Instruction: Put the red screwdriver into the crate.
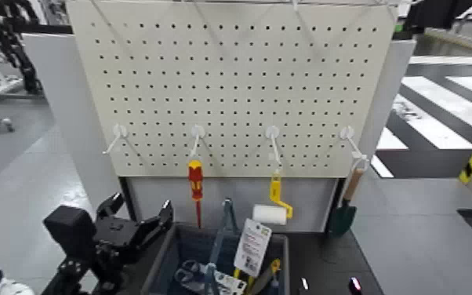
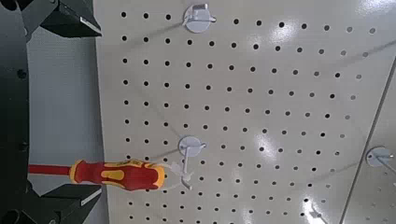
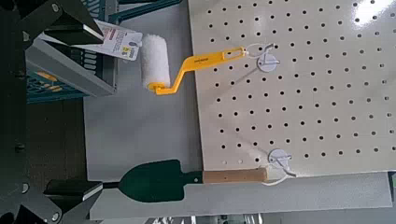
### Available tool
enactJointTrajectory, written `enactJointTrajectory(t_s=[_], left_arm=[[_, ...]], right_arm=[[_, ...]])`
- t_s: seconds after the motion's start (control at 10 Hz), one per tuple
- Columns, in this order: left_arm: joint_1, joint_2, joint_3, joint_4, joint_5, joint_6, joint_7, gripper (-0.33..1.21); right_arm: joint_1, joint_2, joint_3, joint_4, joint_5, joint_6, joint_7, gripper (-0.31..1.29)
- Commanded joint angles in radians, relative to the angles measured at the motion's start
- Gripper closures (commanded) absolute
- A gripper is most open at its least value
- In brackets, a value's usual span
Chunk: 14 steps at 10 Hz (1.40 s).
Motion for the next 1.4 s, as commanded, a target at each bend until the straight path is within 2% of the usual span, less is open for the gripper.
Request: enactJointTrajectory(t_s=[0.1,0.4,0.7,0.9,1.4], left_arm=[[-0.011,0.001,-0.001,0.004,0.014,0.045,-0.003,0.11],[-0.065,0.02,-0.01,0.05,0.032,0.101,-0.068,0.11],[-0.14,0.061,-0.027,0.101,0.035,0.169,-0.177,0.11],[-0.19,0.078,-0.041,0.144,0.051,0.183,-0.23,0.11],[-0.327,0.129,-0.113,0.27,0.109,0.207,-0.365,0.12]], right_arm=[[-0.001,0.0,0.001,0.0,0.0,0.0,0.0,0.19],[0.001,0.002,0.001,0.0,0.0,0.002,0.0,0.19],[-0.001,0.003,0.001,0.0,0.0,0.002,0.0,0.19],[-0.001,0.003,0.001,0.002,0.0,0.0,0.0,0.19],[-0.007,0.003,0.006,0.006,-0.002,-0.005,0.001,0.19]])
